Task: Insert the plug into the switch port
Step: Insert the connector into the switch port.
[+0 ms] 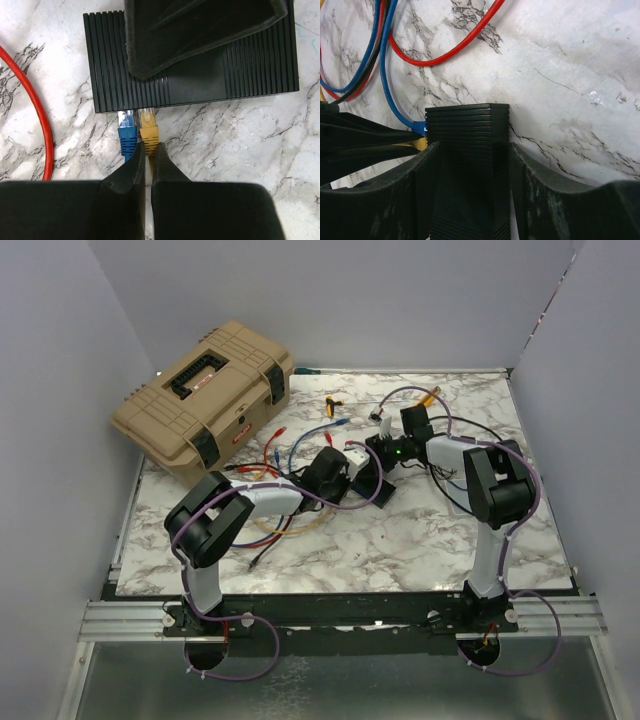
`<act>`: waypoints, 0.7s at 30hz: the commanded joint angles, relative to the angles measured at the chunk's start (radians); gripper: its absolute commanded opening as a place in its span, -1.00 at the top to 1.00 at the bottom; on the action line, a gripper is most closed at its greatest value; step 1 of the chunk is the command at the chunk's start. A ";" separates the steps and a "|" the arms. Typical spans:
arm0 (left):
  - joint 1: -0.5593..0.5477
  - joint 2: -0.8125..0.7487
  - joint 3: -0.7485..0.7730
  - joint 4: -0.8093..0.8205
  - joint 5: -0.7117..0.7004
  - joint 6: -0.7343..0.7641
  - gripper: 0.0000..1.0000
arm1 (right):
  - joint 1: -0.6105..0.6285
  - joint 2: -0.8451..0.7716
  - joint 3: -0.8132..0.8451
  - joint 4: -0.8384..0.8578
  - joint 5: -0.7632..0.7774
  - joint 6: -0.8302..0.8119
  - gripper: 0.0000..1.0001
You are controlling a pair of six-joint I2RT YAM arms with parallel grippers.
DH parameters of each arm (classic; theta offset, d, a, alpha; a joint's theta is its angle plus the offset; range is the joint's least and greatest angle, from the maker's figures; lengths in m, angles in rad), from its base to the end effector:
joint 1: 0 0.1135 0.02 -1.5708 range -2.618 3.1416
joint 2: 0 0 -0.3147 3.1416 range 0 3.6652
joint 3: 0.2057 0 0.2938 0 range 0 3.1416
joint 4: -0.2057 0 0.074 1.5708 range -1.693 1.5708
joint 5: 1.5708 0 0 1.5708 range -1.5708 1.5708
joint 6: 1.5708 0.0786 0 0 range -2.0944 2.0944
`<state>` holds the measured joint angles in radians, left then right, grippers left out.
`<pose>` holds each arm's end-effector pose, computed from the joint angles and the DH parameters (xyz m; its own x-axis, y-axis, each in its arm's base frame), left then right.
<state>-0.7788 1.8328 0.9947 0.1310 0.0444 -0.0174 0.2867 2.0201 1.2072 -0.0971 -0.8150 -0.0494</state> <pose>0.3210 -0.3217 0.1447 -0.4749 0.4443 -0.7596 0.7176 0.6952 -0.0421 0.4409 0.1896 0.1283 -0.7256 -0.2492 -0.6414 -0.6590 0.5199 0.5435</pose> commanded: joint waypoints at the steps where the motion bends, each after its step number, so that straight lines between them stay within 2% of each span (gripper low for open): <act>1: -0.016 0.022 0.086 0.207 0.008 0.013 1.00 | 0.091 0.077 -0.017 -0.197 -0.139 -0.018 -0.15; 5: -0.021 0.023 0.082 0.257 -0.011 -0.006 1.00 | 0.104 0.086 -0.003 -0.221 -0.150 -0.035 -0.15; 11: -0.052 0.010 0.056 0.285 -0.130 -0.009 1.00 | 0.104 0.069 -0.010 -0.206 -0.092 -0.021 -0.12; 14: -0.063 0.005 0.042 0.305 -0.165 -0.010 1.00 | 0.104 0.077 0.004 -0.229 -0.172 -0.042 -0.11; 21: -0.062 0.023 0.092 0.354 -0.156 -0.003 1.00 | 0.134 0.102 0.028 -0.292 -0.174 -0.082 -0.11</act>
<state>-0.8383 1.8458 1.0058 0.1478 -0.0978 -0.0299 0.3038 2.0506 1.2694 -0.1535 -0.8116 -0.1459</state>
